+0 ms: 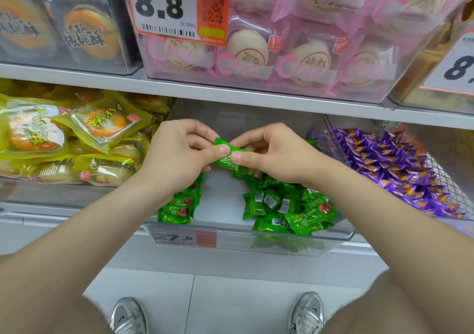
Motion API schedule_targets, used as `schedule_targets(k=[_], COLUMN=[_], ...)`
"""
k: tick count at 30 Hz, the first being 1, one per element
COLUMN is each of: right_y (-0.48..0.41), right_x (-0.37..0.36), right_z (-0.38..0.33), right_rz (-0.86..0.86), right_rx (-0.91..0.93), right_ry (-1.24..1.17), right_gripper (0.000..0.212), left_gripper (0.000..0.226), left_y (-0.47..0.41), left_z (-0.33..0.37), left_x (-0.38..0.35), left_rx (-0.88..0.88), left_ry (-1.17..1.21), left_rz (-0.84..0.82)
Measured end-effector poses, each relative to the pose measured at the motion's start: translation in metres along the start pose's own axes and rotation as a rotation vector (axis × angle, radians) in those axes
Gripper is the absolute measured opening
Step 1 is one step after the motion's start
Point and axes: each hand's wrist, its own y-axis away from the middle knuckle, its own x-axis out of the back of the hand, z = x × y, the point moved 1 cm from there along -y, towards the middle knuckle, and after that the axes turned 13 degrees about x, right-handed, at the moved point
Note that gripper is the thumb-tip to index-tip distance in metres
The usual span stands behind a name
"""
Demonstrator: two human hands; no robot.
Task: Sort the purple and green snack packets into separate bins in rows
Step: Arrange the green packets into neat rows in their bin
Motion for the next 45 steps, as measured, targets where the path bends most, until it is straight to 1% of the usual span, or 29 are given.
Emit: schedule_targets(k=[1, 2, 4, 5, 6, 7, 9, 12, 14, 16, 19, 20, 24, 29, 32, 34, 36, 38, 39, 40, 42, 45], right_y=[-0.003, -0.008, -0.018, -0.023, -0.029, -0.036, -0.052, -0.071, -0.079, -0.085, -0.095, -0.098, -0.104, -0.106, -0.104, -0.103, -0.099, -0.093, -0.090, -0.088, -0.085, -0.083], right_x=[0.001, 0.003, 0.007, 0.008, 0.009, 0.008, 0.003, -0.012, -0.020, -0.023, -0.027, -0.029, -0.041, -0.044, -0.039, -0.034, -0.031, -0.033, -0.035, -0.037, -0.038, -0.033], right_z=[0.004, 0.010, 0.021, 0.023, 0.024, 0.025, 0.035, 0.053, 0.061, 0.063, 0.062, 0.062, 0.064, 0.060, 0.059, 0.056, 0.053, 0.050, 0.051, 0.052, 0.055, 0.055], right_rz=[-0.025, -0.022, 0.063, 0.102, 0.112, 0.104, 0.081, 0.033, 0.031, 0.032, 0.038, 0.031, -0.035, -0.102, -0.076, -0.030, -0.019, -0.095, -0.142, -0.176, -0.189, -0.192], right_rx=[-0.024, -0.045, -0.065, -0.068, -0.073, -0.078, -0.104, -0.156, -0.166, -0.145, -0.114, -0.119, -0.131, -0.079, -0.090, -0.122, -0.161, -0.209, -0.226, -0.237, -0.239, -0.229], right_ry=[0.078, 0.198, 0.519, 0.620, 0.670, 0.686, 0.652, 0.610, 0.624, 0.662, 0.716, 0.731, 0.801, 0.938, 1.039, 1.051, 1.006, 0.977, 0.995, 1.014, 1.009, 0.967], right_gripper=[0.017, 0.016, 0.021, 0.023, 0.023, 0.023, 0.024, 0.026, 0.019, 0.015, 0.019, 0.020, 0.026, 0.032, 0.024, 0.023, 0.035, 0.053, 0.058, 0.059, 0.051, 0.033], left_gripper=[0.021, 0.021, 0.022, 0.026, 0.031, 0.036, 0.051, 0.070, 0.075, 0.075, 0.078, 0.079, 0.079, 0.074, 0.070, 0.068, 0.067, 0.066, 0.065, 0.064, 0.057, 0.034], left_y=[-0.001, -0.002, -0.003, -0.003, -0.005, -0.006, -0.011, -0.025, -0.032, -0.038, -0.044, -0.046, -0.052, -0.053, -0.051, -0.049, -0.045, -0.042, -0.041, -0.039, -0.037, -0.033], left_z=[-0.004, -0.008, -0.015, -0.017, -0.019, -0.020, -0.025, -0.031, -0.033, -0.031, -0.029, -0.030, -0.036, -0.036, -0.037, -0.036, -0.034, -0.032, -0.031, -0.029, -0.024, -0.016], left_x=[-0.002, -0.004, -0.008, -0.011, -0.014, -0.016, -0.021, -0.025, -0.027, -0.030, -0.035, -0.035, -0.035, -0.034, -0.032, -0.031, -0.031, -0.031, -0.031, -0.030, -0.029, -0.024], left_rx=[-0.009, -0.041, -0.175, -0.255, -0.306, -0.322, -0.240, -0.075, -0.020, -0.037, -0.113, -0.113, -0.033, -0.023, -0.048, -0.068, -0.084, -0.105, -0.107, -0.105, -0.102, -0.142], left_ry=[-0.068, -0.207, -0.645, -0.845, -1.006, -1.130, -1.315, -1.457, -1.486, -1.486, -1.472, -1.477, -1.623, -1.640, -1.621, -1.603, -1.597, -1.594, -1.589, -1.580, -1.538, -1.436], left_rz=[0.026, 0.051, 0.081, 0.054, 0.001, -0.057, -0.175, -0.323, -0.356, -0.353, -0.323, -0.312, -0.288, -0.277, -0.283, -0.295, -0.300, -0.300, -0.303, -0.309, -0.313, -0.273])
